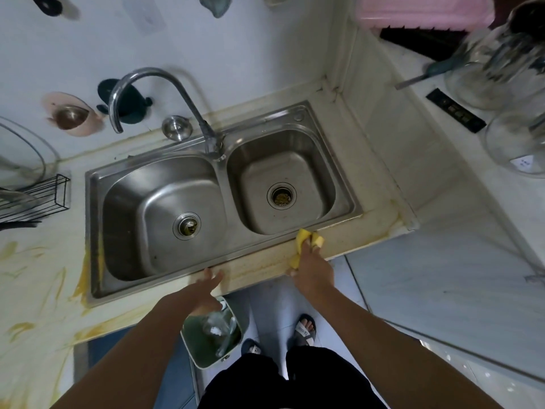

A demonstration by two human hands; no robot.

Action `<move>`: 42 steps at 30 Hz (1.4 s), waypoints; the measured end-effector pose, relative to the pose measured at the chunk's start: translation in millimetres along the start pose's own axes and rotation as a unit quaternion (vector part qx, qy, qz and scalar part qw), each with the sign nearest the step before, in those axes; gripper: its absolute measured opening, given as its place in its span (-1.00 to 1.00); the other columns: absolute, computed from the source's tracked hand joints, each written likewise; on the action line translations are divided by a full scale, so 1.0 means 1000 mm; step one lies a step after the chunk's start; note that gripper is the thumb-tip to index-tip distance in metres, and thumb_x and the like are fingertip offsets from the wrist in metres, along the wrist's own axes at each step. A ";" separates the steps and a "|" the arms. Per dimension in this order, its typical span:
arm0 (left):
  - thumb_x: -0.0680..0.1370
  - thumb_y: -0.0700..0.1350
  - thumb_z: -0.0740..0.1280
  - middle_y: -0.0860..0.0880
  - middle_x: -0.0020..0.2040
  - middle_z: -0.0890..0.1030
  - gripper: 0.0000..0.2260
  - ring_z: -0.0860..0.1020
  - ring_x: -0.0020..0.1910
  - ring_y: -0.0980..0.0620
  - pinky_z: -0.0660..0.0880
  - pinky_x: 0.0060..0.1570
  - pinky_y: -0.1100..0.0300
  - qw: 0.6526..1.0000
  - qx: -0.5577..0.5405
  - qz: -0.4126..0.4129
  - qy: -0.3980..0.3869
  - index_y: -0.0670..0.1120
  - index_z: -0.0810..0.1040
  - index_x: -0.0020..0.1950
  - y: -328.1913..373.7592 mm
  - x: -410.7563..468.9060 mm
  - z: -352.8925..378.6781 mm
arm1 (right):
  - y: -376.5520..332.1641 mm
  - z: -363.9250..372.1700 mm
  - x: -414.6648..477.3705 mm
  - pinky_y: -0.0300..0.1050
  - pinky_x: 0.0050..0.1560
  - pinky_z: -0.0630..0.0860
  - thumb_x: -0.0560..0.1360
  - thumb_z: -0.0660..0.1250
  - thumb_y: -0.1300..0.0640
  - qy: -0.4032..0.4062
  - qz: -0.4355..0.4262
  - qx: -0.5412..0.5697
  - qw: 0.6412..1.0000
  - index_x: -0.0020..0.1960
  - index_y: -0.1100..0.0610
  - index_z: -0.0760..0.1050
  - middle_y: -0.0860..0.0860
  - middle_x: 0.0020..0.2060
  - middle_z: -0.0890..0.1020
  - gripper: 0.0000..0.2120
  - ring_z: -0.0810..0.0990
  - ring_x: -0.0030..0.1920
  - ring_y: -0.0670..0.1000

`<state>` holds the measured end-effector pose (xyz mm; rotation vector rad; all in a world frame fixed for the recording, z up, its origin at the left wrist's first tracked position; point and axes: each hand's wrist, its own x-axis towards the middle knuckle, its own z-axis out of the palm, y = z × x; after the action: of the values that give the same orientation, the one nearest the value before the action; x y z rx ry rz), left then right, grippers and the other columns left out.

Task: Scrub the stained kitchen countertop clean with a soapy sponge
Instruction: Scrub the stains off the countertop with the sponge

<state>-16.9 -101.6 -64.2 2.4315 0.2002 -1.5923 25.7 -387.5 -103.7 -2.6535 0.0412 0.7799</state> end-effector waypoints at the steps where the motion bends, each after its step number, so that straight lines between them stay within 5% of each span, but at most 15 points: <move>1: 0.66 -0.08 0.32 -0.06 0.64 -0.39 -0.14 -0.13 0.67 -0.17 0.15 0.54 0.00 1.000 0.001 0.002 -0.003 0.11 -0.30 0.66 -0.003 0.000 0.001 | 0.002 -0.001 0.000 0.01 0.05 0.57 0.55 0.36 -0.06 0.003 -0.012 -0.002 1.000 0.60 0.14 -0.06 0.18 0.39 0.35 -0.17 0.62 0.13 0.15; 6: 0.68 -0.09 0.29 -0.05 0.63 -0.41 -0.16 -0.21 0.66 -0.18 0.14 0.56 -0.07 1.000 0.021 0.020 -0.005 0.12 -0.33 0.65 -0.009 0.003 0.003 | 0.004 -0.011 0.001 0.02 -0.02 0.58 0.54 0.34 0.18 -0.004 -0.039 -0.013 0.999 0.44 0.11 0.23 0.11 0.19 0.50 -0.48 0.61 0.06 0.13; 14: 0.70 -0.02 0.24 -0.07 0.66 -0.34 -0.24 -0.16 0.66 -0.24 0.14 0.56 -0.15 0.999 -0.007 0.026 0.034 0.05 -0.27 0.68 -0.008 0.008 0.015 | -0.083 0.020 -0.012 -0.17 -0.08 0.35 0.60 0.27 0.15 -0.115 -0.153 -0.043 0.981 0.27 0.17 0.41 0.09 0.13 0.58 -0.73 0.60 0.12 0.09; 18: 0.65 0.01 0.32 -0.04 0.70 -0.14 -0.17 -0.05 0.67 -0.20 0.17 0.56 -0.17 0.984 -0.087 0.071 0.141 0.13 -0.27 0.65 -0.007 0.009 0.031 | -0.112 0.039 -0.007 -0.06 -0.14 0.41 0.57 0.25 0.23 -0.205 -0.165 0.090 0.960 0.20 0.20 0.53 0.11 -0.01 0.62 -0.77 0.57 -0.06 0.09; 20: 0.60 -0.04 0.40 -0.12 0.67 0.09 -0.21 0.15 0.63 -0.18 0.21 0.54 -0.12 0.959 -0.130 0.126 0.217 -0.03 -0.01 0.69 -0.008 0.001 0.038 | -0.133 0.036 -0.009 -0.18 -0.21 0.41 0.57 0.26 0.20 -0.225 -0.145 0.127 0.955 0.15 0.09 0.60 0.02 -0.09 0.64 -0.78 0.56 -0.15 -0.01; 23: 0.49 -0.09 0.46 -0.09 0.41 0.46 -0.49 0.50 0.34 -0.21 0.48 0.27 -0.12 0.902 -0.242 0.110 0.341 -0.04 0.44 0.42 -0.030 -0.014 0.054 | -0.179 0.042 -0.016 -0.20 -0.32 0.36 0.54 0.27 0.18 -0.267 -0.103 0.149 0.946 -0.24 0.03 0.57 -0.10 -0.39 0.57 -0.79 0.44 -0.39 -0.11; 27: 0.48 0.05 0.45 0.01 0.00 0.56 -0.78 0.58 -0.01 -0.07 0.47 -0.09 0.05 0.860 -0.307 -0.017 0.408 0.04 0.55 0.07 -0.088 -0.033 0.071 | -0.228 0.065 -0.025 -0.10 -0.32 0.56 0.56 0.28 0.19 -0.292 -0.081 0.155 0.940 0.07 0.14 0.62 0.19 -0.09 0.66 -0.84 0.59 -0.25 0.00; 29: 0.54 0.14 0.40 0.02 -0.12 0.58 -0.78 0.58 -0.11 -0.05 0.41 -0.20 0.07 0.849 -0.337 -0.064 0.402 0.03 0.49 -0.02 -0.116 -0.044 0.079 | -0.244 0.075 -0.031 -0.17 -0.33 0.58 0.61 0.23 0.15 -0.265 -0.075 0.173 0.945 0.26 0.09 0.52 0.15 0.04 0.62 -0.75 0.64 -0.12 0.05; 31: 0.58 0.18 0.35 0.00 -0.19 0.58 -0.72 0.58 -0.17 -0.07 0.47 -0.23 0.03 0.829 -0.374 -0.102 0.402 -0.01 0.44 -0.06 -0.142 -0.050 0.088 | -0.261 0.089 -0.032 -0.06 -0.11 0.65 0.58 0.27 0.08 -0.231 -0.123 0.133 0.956 0.38 0.03 0.43 0.06 0.18 0.56 -0.63 0.62 0.06 0.06; 33: 0.61 0.15 0.33 -0.02 -0.12 0.58 -0.74 0.59 -0.13 -0.10 0.53 -0.15 -0.01 0.790 -0.439 -0.125 0.410 -0.03 0.44 0.02 -0.167 -0.052 0.096 | -0.284 0.109 -0.036 0.14 0.13 0.60 0.53 0.31 0.06 -0.219 -0.172 0.076 0.958 0.43 -0.04 0.38 0.01 0.22 0.53 -0.52 0.57 0.17 0.06; 36: 0.58 -0.06 0.36 -0.12 0.27 0.48 -0.56 0.52 0.17 -0.17 0.53 0.09 -0.09 0.768 -0.387 -0.205 0.466 -0.07 0.32 0.41 -0.191 -0.043 0.098 | -0.313 0.125 -0.052 -0.02 0.04 0.54 0.50 0.33 0.15 -0.207 -0.230 0.021 0.951 0.42 -0.10 0.37 -0.05 0.05 0.55 -0.49 0.57 0.02 0.03; 38: 0.53 -0.18 0.36 -0.20 0.40 0.42 -0.47 0.47 0.31 -0.25 0.50 0.20 -0.14 0.795 -0.271 -0.211 0.500 -0.05 0.23 0.44 -0.202 -0.036 0.103 | -0.325 0.133 -0.060 -0.12 -0.08 0.46 0.45 0.34 0.17 -0.210 -0.269 -0.016 0.940 0.39 -0.14 0.38 -0.09 0.00 0.59 -0.46 0.59 -0.04 0.01; 42: 0.47 -0.27 0.23 -0.19 0.37 0.46 -0.49 0.49 0.30 -0.24 0.51 0.20 -0.10 0.844 -0.096 -0.041 0.527 -0.02 0.42 0.43 -0.206 -0.030 0.107 | -0.332 0.140 -0.059 -0.05 -0.03 0.50 0.43 0.34 0.12 -0.210 -0.282 -0.052 0.935 0.42 -0.08 0.36 -0.05 0.09 0.62 -0.44 0.59 0.00 0.00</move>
<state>-172.2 69.0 -101.2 2.8440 0.5958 -0.0568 -53.4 -33.2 -67.4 -2.3301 -0.8529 1.1282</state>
